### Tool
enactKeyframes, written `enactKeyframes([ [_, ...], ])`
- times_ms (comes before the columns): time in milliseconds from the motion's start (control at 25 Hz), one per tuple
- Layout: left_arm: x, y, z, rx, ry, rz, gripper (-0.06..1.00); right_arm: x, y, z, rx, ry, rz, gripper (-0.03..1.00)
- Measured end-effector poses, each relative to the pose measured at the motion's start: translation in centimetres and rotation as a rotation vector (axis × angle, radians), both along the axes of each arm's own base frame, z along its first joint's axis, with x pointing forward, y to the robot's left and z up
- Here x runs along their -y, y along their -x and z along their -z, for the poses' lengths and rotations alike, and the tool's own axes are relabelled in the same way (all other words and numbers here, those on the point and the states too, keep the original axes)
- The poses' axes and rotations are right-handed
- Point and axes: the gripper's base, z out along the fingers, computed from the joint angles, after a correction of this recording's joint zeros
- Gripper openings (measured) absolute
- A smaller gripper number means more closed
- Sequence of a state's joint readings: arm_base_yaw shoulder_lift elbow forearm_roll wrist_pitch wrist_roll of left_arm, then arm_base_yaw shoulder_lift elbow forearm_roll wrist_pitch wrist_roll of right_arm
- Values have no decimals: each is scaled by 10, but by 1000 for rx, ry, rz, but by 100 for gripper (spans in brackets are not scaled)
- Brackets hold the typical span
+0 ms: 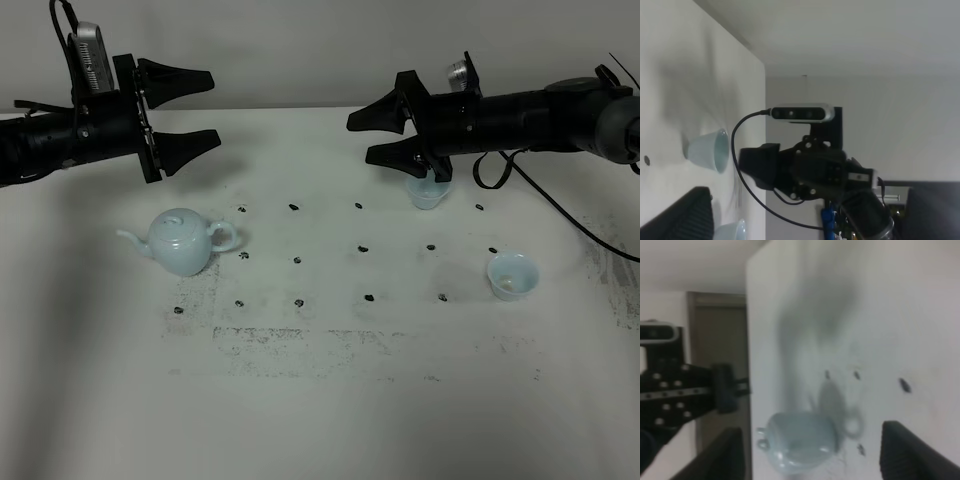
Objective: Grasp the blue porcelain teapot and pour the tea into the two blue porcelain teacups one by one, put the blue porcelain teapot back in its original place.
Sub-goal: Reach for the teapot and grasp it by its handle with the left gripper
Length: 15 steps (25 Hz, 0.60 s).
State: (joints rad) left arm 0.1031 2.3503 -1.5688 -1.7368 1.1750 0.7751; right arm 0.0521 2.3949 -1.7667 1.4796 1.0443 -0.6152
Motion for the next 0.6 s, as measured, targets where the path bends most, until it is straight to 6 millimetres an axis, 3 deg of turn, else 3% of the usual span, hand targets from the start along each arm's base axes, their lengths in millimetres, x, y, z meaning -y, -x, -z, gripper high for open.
enactKeyframes([
  [600,0,-1,-2,50,3,-6,73,-1,1,-1,72,11,-35,59],
])
